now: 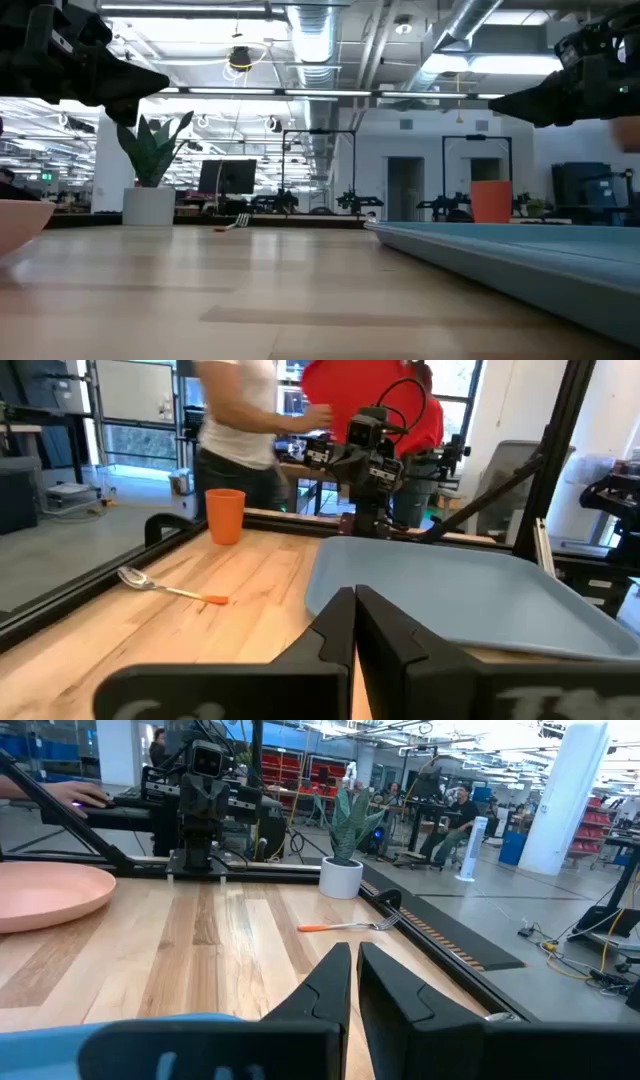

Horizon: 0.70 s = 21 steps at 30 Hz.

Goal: Pick and place plate/cup/fork/spoon on tray

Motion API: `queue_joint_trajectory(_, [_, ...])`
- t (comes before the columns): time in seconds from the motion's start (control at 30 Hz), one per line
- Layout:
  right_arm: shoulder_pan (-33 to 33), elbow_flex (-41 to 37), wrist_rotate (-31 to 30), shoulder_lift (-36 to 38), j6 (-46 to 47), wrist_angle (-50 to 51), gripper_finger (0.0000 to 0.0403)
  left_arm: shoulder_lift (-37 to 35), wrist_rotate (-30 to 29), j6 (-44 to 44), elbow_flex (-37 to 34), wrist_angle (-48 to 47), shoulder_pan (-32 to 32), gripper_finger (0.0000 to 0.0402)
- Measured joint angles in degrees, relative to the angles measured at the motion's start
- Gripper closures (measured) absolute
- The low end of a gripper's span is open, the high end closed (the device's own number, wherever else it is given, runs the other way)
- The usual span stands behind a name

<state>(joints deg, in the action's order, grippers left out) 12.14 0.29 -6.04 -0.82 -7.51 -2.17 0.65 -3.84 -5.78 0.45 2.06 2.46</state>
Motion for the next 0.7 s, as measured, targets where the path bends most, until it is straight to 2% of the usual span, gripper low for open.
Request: queue_joint_trajectory(0.7, [0.0, 0.0, 0.0, 0.0, 0.0, 0.0, 0.0355, 0.0, 0.0, 0.0, 0.0, 0.0, 0.0, 0.0401])
